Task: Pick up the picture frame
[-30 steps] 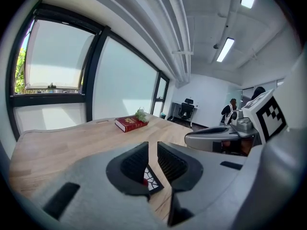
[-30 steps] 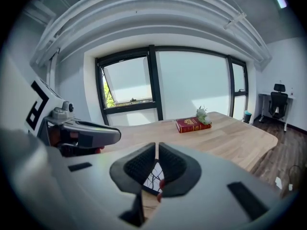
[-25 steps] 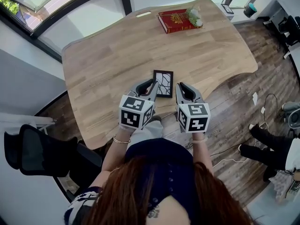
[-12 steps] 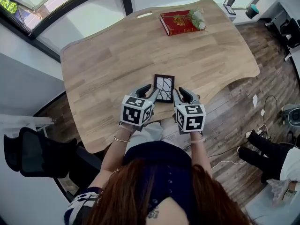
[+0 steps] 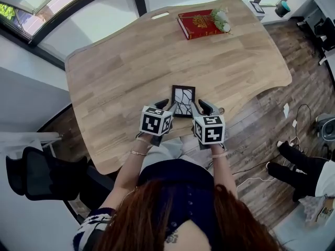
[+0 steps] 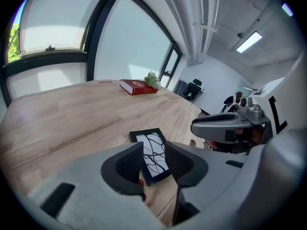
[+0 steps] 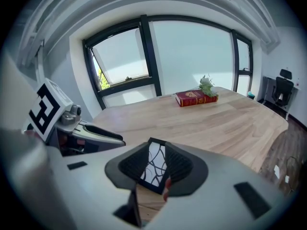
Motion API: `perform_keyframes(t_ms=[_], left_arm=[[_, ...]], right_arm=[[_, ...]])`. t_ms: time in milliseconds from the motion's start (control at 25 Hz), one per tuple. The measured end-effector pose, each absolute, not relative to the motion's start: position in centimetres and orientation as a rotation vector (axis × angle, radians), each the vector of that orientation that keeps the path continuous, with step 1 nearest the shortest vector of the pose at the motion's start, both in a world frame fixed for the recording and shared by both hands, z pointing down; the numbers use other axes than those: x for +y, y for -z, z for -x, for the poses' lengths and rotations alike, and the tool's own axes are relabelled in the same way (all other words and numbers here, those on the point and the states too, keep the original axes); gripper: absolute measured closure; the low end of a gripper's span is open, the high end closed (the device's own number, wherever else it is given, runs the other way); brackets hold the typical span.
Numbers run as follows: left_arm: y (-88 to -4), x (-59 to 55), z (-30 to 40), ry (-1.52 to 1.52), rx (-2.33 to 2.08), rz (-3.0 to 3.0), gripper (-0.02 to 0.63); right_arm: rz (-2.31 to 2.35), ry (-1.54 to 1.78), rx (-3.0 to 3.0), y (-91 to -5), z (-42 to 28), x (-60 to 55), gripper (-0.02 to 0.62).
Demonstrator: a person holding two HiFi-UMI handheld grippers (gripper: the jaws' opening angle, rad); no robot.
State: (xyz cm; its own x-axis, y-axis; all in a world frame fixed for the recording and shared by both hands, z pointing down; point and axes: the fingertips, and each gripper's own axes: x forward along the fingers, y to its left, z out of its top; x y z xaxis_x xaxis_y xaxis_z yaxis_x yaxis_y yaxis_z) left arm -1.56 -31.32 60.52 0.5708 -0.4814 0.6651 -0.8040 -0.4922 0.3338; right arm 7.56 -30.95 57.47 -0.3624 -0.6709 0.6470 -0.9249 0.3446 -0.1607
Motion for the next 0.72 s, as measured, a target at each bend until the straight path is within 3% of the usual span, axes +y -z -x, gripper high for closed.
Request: perform_keyframes(t_ms=[720], left_arm=[[-67.0,-31.4,1.5,-0.772,-0.936,-2.016,0.456]], right_arm=[[-1.3,-0.85,-2.005,-64.9,-8.0,-31.4,0.479]])
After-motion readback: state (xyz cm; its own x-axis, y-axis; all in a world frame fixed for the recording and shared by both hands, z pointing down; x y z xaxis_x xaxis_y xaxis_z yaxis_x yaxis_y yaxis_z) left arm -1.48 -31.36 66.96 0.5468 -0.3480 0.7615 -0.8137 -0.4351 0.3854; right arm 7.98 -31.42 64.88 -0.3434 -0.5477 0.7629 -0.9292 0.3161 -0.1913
